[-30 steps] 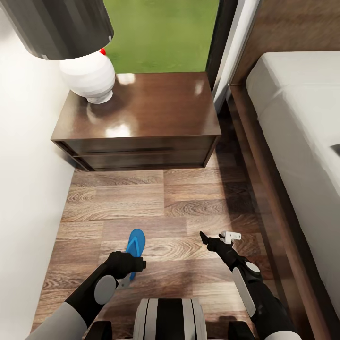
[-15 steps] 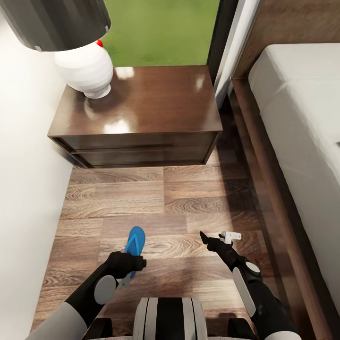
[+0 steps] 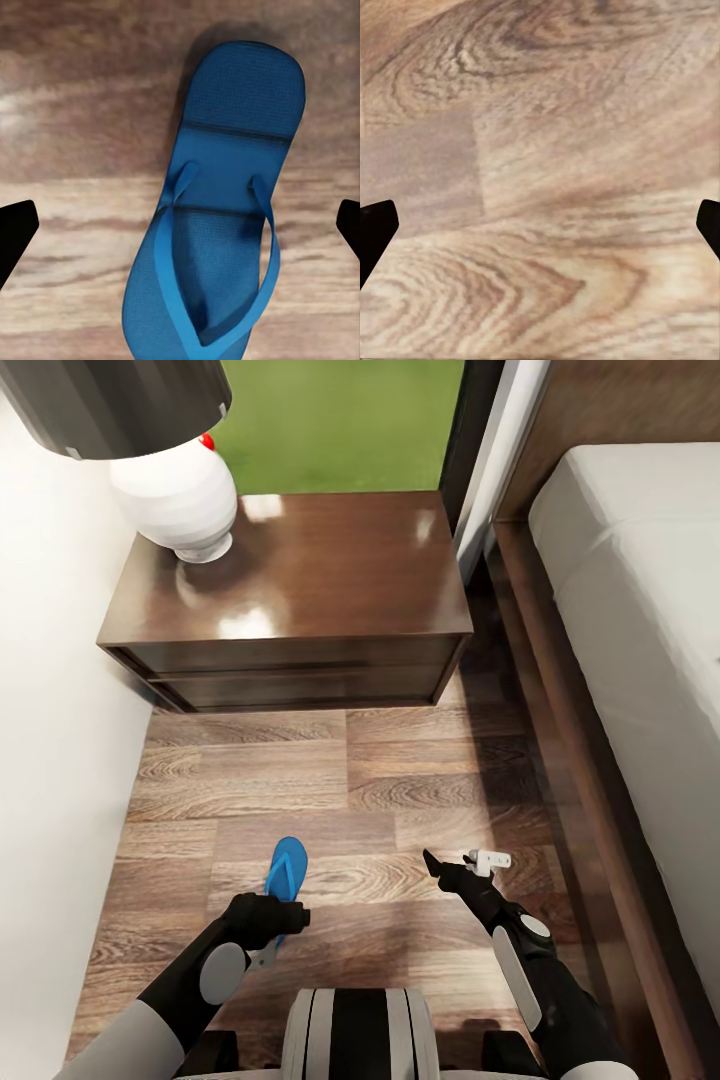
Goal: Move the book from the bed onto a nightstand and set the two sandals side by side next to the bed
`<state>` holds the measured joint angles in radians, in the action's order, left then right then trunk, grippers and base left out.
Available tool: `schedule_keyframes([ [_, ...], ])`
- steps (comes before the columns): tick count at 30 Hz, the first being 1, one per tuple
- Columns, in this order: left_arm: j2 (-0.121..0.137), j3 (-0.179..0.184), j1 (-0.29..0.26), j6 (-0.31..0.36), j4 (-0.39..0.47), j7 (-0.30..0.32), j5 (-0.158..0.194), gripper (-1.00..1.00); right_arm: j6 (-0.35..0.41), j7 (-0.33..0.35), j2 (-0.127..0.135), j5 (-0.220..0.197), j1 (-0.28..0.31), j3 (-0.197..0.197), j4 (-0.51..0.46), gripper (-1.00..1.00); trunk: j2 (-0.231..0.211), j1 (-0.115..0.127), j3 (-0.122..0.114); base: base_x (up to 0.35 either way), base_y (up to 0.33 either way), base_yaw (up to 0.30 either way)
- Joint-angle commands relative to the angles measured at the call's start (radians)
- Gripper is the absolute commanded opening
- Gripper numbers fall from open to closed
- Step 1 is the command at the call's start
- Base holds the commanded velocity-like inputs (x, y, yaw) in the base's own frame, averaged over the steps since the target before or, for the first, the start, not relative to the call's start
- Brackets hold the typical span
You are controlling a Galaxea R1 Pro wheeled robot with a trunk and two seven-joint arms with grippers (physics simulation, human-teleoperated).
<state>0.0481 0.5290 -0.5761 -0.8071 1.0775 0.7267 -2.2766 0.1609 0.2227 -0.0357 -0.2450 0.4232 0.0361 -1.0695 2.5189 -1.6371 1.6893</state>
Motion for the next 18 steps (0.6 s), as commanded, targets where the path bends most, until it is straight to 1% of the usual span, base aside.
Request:
schedule_keyframes([
  [1, 0.001, 0.003, -0.001, -0.001, 0.001, 0.003, 0.001, 1.0, 0.008, 0.006, -0.001, -0.01, 0.0, 0.004, -0.001, 1.0, 0.0, 0.0, 0.001, 0.0, 0.0, 0.0],
  [18, 0.001, 0.003, -0.001, -0.002, 0.001, 0.002, 0.002, 1.0, 0.008, 0.006, -0.001, -0.008, 0.0, 0.003, -0.001, 1.0, 0.0, 0.0, 0.001, 0.0, 0.0, 0.0],
])
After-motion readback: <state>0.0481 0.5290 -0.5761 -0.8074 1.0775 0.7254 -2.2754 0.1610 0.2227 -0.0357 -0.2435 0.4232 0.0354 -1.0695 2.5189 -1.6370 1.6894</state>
